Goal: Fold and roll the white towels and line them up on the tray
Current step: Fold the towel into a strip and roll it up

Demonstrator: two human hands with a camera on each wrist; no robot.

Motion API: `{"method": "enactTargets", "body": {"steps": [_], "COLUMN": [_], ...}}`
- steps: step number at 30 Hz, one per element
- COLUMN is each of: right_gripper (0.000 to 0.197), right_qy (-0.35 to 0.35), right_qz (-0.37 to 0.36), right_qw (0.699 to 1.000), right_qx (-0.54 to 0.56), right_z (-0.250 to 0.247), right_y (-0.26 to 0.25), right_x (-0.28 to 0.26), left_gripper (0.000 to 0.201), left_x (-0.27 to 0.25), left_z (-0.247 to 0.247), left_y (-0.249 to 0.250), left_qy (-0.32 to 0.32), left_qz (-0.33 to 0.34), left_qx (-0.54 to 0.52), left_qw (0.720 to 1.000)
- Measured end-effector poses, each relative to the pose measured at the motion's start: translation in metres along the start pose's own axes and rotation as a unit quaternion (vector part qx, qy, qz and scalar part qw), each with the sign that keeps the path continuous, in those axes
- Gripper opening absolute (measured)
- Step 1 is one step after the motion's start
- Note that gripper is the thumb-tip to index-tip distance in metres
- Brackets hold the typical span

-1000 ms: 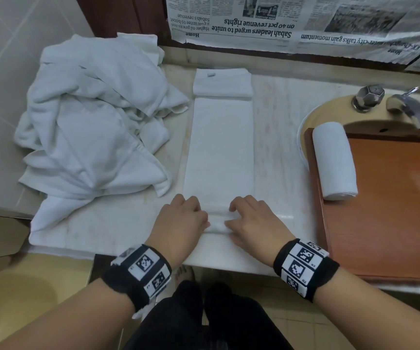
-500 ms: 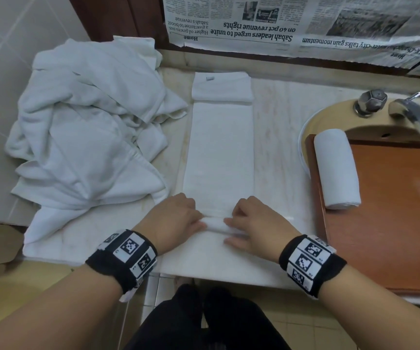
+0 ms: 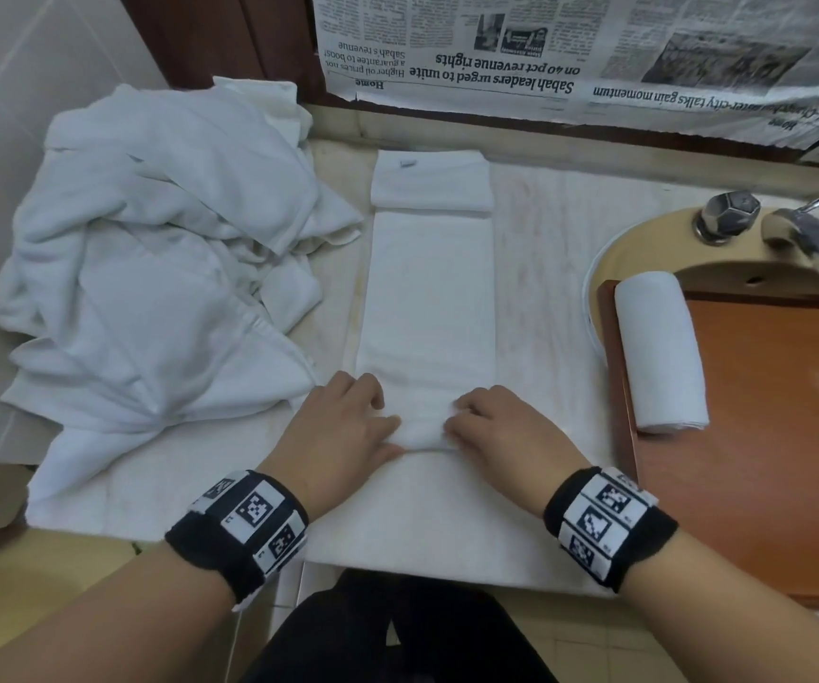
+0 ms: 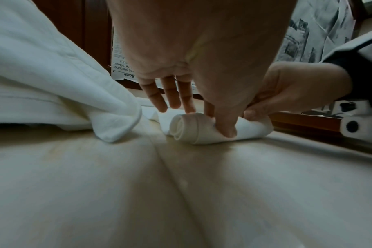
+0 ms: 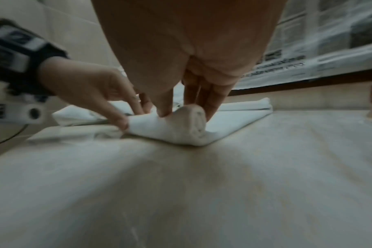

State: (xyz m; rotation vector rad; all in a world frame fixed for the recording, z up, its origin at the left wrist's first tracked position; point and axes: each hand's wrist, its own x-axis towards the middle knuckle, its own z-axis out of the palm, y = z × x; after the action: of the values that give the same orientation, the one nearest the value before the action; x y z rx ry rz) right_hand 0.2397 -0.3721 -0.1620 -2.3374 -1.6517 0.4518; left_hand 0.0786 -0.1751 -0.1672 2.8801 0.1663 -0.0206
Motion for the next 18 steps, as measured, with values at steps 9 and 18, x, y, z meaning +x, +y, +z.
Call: {"method": "enactTargets", "body": {"steps": [9,18], "right_gripper": [0.012,0.045], "right_qy": [0.001,0.015], "right_qz": [0.038,0.079], "right_qw": [0.999,0.994], "right_qx": [-0.027,-0.072], "right_z": [-0.002,0.001], "right_y": [0.002,0.004], "right_x": [0.014,0.017], "left_gripper": [0.046,0.031], "left_x": [0.039,0.043], "left_z": [-0.014,-0.001], "left_y": [-0.016,0.005], "left_qy": [-0.118,0.092], "left_qz": [-0.046,-0.078], "left_qx": [-0.025,0.022], "left_qw": [0.992,0.992]}}
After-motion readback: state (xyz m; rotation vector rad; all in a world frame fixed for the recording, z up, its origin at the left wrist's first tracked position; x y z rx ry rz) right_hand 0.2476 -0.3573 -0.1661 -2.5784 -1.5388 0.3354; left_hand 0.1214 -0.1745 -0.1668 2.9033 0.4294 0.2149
